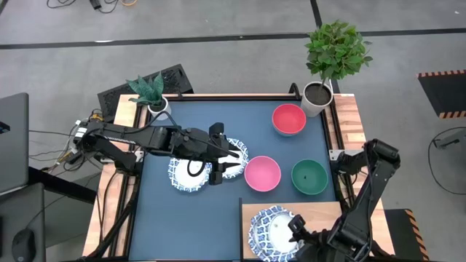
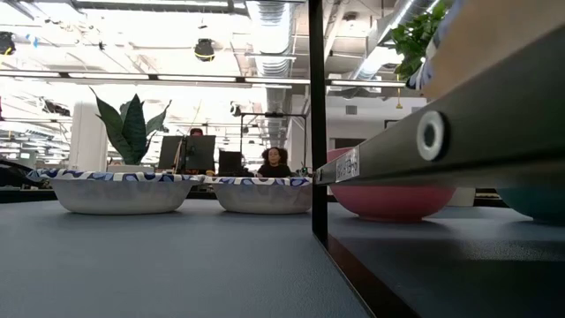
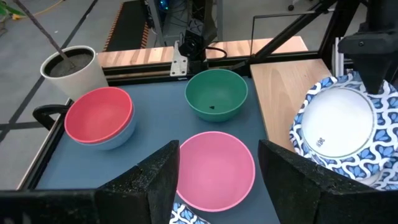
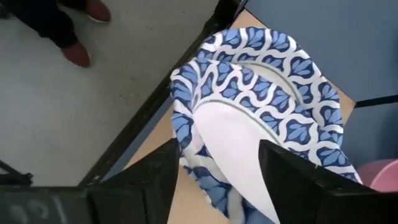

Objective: Place and stack bowls onto a shelf
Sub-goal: Stack the white patterned bowl on the white patterned bowl on the shelf

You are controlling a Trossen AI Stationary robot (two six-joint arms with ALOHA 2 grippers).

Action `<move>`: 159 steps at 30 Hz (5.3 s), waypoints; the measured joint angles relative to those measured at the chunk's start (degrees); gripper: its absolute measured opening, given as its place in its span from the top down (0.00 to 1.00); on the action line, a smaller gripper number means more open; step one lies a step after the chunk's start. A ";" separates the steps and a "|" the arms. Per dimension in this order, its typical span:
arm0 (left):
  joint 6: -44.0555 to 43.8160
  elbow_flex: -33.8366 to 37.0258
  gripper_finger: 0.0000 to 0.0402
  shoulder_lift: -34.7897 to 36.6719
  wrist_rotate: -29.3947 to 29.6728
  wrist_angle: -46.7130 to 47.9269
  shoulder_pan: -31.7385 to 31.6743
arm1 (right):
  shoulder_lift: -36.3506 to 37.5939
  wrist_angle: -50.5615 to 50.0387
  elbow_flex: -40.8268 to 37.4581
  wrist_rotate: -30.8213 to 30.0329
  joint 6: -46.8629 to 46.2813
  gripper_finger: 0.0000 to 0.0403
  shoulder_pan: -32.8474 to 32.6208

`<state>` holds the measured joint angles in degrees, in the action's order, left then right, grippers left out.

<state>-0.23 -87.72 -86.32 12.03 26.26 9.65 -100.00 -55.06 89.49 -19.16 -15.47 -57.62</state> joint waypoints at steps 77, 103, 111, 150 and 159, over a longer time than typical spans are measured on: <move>-1.86 0.00 0.49 4.33 -33.05 5.06 -26.32 | 43.60 23.96 0.02 -30.73 13.85 0.38 9.84; 6.95 8.69 0.49 12.48 -26.72 33.78 -37.11 | 21.26 10.40 0.00 17.85 -0.50 0.38 61.59; 6.39 15.84 0.49 16.42 -29.66 28.00 -40.99 | 10.05 17.13 0.00 38.97 4.68 0.38 70.46; 2.78 23.34 0.49 16.63 -29.66 22.91 -41.51 | -15.48 10.98 -0.02 23.71 -3.60 0.38 72.89; 2.97 23.34 0.49 16.61 -29.64 22.91 -41.51 | -19.27 10.97 0.02 23.73 -4.05 0.38 72.10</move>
<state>2.74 -64.38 -69.71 -17.62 49.17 -31.86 -119.27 -44.09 89.52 4.57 -19.51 14.48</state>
